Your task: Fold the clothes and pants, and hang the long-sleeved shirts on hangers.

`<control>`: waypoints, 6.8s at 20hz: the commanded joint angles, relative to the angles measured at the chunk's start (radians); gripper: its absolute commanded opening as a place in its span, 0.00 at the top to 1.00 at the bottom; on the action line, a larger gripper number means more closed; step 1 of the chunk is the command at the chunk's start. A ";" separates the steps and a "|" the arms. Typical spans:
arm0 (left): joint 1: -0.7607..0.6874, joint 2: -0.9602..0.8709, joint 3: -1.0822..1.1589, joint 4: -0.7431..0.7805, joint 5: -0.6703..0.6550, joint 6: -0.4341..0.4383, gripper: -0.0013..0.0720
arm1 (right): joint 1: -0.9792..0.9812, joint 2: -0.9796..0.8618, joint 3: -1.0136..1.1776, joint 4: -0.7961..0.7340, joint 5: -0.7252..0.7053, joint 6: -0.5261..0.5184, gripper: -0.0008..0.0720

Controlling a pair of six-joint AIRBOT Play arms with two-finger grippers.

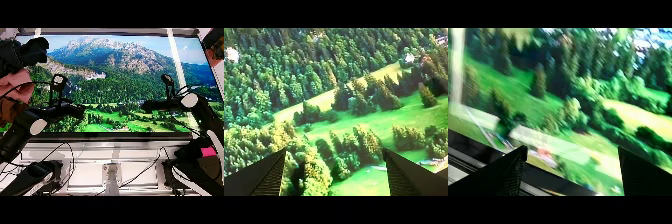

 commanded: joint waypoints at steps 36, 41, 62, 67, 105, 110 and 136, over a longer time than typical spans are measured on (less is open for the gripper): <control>1.052 -0.429 0.002 0.441 0.364 -0.109 0.07 | 0.000 0.002 0.112 0.056 -0.182 0.000 0.14; 1.052 -0.429 0.003 0.453 0.390 -0.109 0.65 | 0.000 0.002 0.112 0.056 -0.182 0.000 0.14; 0.271 0.173 0.002 -0.267 0.473 -0.109 0.95 | 0.000 0.002 0.230 0.048 -0.189 0.000 0.14; -0.074 0.043 0.002 -0.270 0.556 -0.109 0.95 | 0.000 0.002 0.308 0.022 -0.185 -0.001 0.14; -0.192 -0.095 0.002 -0.126 0.989 -0.206 0.02 | -0.189 -0.016 -0.353 0.386 0.016 -0.225 0.26; -0.191 -0.095 0.002 -0.126 0.989 -0.206 0.02 | -0.034 -0.091 -0.353 0.412 -0.174 -0.142 0.26; -0.077 -0.034 0.002 -0.126 0.924 -0.138 0.02 | 0.121 -0.210 -0.328 0.444 -0.439 0.052 0.96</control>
